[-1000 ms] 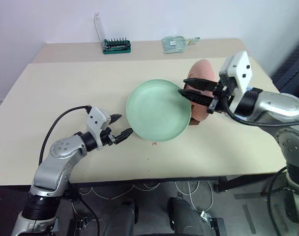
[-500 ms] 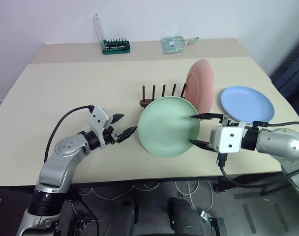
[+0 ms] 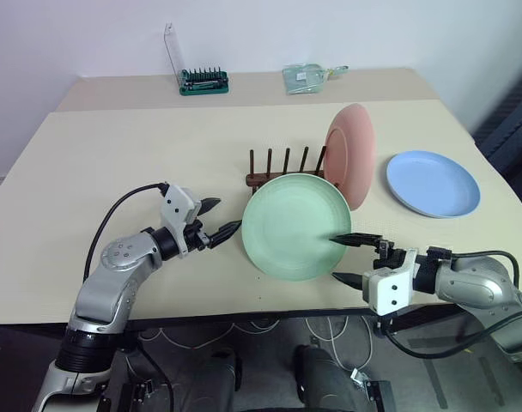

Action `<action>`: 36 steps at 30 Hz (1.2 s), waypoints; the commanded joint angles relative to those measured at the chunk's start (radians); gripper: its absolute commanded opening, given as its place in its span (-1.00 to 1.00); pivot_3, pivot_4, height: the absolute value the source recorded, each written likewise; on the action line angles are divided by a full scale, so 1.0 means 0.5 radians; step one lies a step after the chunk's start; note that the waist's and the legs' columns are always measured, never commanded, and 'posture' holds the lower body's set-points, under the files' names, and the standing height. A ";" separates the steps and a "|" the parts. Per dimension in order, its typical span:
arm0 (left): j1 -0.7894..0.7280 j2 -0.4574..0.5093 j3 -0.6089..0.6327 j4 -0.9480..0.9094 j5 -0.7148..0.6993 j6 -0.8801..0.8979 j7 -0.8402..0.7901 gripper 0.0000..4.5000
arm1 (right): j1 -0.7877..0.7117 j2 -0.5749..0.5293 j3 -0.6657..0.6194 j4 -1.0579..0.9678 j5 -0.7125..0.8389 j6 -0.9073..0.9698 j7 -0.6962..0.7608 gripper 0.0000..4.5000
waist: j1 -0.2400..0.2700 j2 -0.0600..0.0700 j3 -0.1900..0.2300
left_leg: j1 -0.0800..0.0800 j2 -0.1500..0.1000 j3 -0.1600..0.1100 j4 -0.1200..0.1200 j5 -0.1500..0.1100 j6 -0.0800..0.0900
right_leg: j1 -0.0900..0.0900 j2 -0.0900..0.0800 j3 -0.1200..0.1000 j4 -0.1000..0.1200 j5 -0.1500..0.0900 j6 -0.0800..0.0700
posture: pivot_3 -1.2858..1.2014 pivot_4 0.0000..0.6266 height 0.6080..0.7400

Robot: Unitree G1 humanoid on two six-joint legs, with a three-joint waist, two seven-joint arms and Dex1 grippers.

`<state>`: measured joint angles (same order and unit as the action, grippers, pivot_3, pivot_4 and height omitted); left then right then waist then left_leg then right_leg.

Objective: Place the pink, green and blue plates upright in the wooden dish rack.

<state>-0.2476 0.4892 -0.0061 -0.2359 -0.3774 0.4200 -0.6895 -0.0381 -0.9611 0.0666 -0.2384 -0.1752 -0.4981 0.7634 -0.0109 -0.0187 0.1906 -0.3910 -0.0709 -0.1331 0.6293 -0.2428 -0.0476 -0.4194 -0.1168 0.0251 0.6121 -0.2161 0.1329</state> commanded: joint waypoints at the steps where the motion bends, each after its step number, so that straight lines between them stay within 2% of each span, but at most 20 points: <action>1: -0.019 -0.004 0.014 -0.016 0.018 -0.059 -0.001 0.67 | 0.016 -0.046 -0.036 0.174 -0.209 -0.242 -0.111 0.62 | 0.000 0.000 0.000 | 0.000 0.000 0.000 0.000 0.000 0.000 | 0.000 0.000 0.000 0.000 0.000 0.000 | 0.03 -0.52 1.00; 9: -0.022 -0.016 0.013 -0.005 0.023 -0.071 0.004 0.67 | -0.220 0.002 0.043 0.516 -0.977 -0.625 -0.674 0.62 | -0.003 0.000 0.000 | 0.002 0.000 0.001 -0.001 0.000 0.000 | 0.000 0.000 0.000 0.002 0.000 0.000 | 0.03 -0.52 1.00; 15: -0.011 -0.024 0.019 -0.014 0.030 -0.073 0.009 0.67 | -0.335 0.062 0.098 0.626 -1.330 -0.747 -1.130 0.62 | -0.006 0.000 0.000 | 0.003 -0.001 0.001 0.000 0.000 -0.001 | 0.001 0.000 0.001 0.003 0.000 -0.001 | 0.03 -0.52 1.00; 18: -0.008 -0.024 0.022 -0.019 0.034 -0.075 0.007 0.67 | -0.357 0.071 0.139 0.658 -1.458 -0.770 -1.291 0.25 | -0.005 0.000 -0.001 | 0.003 -0.001 0.001 0.000 0.000 -0.001 | 0.001 0.000 0.001 0.002 0.000 -0.001 | 0.03 -0.52 1.00; 20: -0.013 -0.028 0.021 -0.013 0.037 -0.077 0.008 0.67 | -0.365 0.067 0.156 0.679 -1.484 -0.773 -1.360 -0.16 | -0.005 0.000 -0.001 | 0.003 -0.001 0.001 0.000 0.000 -0.001 | 0.001 0.000 0.001 0.002 0.000 -0.001 | 0.03 -0.52 1.00; 23: -0.011 -0.028 0.025 -0.014 0.037 -0.077 0.008 0.67 | -0.359 0.070 0.138 0.648 -1.566 -0.782 -1.564 -0.89 | -0.005 0.000 -0.001 | 0.003 -0.001 0.001 0.001 0.000 -0.001 | 0.001 0.000 0.002 0.002 0.000 -0.001 | 0.03 -0.52 1.00; 24: -0.009 -0.028 0.025 -0.016 0.036 -0.077 0.007 0.67 | -0.357 0.067 0.136 0.634 -1.598 -0.786 -1.623 -0.97 | -0.005 0.000 -0.001 | 0.003 -0.001 0.001 0.001 0.000 -0.001 | 0.001 0.000 0.002 0.002 0.000 -0.001 | 0.03 -0.52 1.00; 29: -0.015 -0.032 0.024 -0.007 0.034 -0.079 0.002 0.67 | -0.315 0.063 0.116 0.562 -1.663 -0.789 -1.870 -0.97 | -0.005 0.000 -0.001 | 0.003 -0.001 0.001 0.000 0.000 -0.001 | 0.001 0.000 0.002 0.003 0.000 -0.001 | 0.03 -0.52 1.00; 36: -0.012 -0.032 0.025 -0.005 0.034 -0.078 -0.001 0.67 | -0.297 0.059 0.101 0.423 -1.557 -0.817 -1.909 -0.97 | -0.006 0.000 -0.001 | 0.003 -0.001 0.001 0.000 0.000 0.000 | 0.002 0.000 0.002 0.003 0.000 -0.002 | 0.03 -0.52 1.00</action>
<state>-0.2475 0.4732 -0.0062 -0.2258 -0.3590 0.4035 -0.6881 -0.1787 -0.9248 0.1475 0.0260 -1.0016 -0.8961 -0.1809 -0.0140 -0.0187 0.1901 -0.3895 -0.0715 -0.1326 0.6296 -0.2425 -0.0478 -0.4186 -0.1167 0.0261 0.6135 -0.2163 0.1322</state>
